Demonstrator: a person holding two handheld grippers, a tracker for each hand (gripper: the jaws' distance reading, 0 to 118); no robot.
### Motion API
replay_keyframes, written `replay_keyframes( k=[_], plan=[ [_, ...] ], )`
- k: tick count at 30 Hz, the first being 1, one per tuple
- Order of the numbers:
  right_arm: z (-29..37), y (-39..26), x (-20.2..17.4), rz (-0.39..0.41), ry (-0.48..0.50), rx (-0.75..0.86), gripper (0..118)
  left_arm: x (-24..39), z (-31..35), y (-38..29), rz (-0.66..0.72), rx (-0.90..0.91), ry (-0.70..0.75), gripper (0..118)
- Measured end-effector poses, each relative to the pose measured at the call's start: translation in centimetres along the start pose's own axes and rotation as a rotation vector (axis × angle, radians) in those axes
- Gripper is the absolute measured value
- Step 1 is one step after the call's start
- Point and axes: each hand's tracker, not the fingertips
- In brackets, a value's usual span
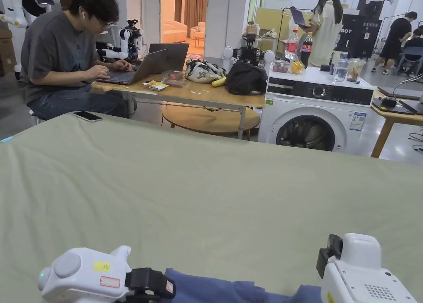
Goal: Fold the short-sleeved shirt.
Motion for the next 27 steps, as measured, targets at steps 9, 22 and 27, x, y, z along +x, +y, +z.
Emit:
replay_keyframes(
  k=[9,22,27],
  plan=[
    [0.1,-0.3,-0.2,0.0,-0.001,-0.017,0,-1.8,-2.9,-1.1,0.075,0.013,-0.231,37],
    [0.1,0.0,-0.1,0.002,-0.007,-0.022,0,1.4,2.4,0.1,-0.003,0.1,-0.256,3],
    [-0.3,0.5,-0.2,0.004,0.0,-0.015,0,1.7,8.2,1.8,-0.06,0.152,-0.199,3]
  ],
)
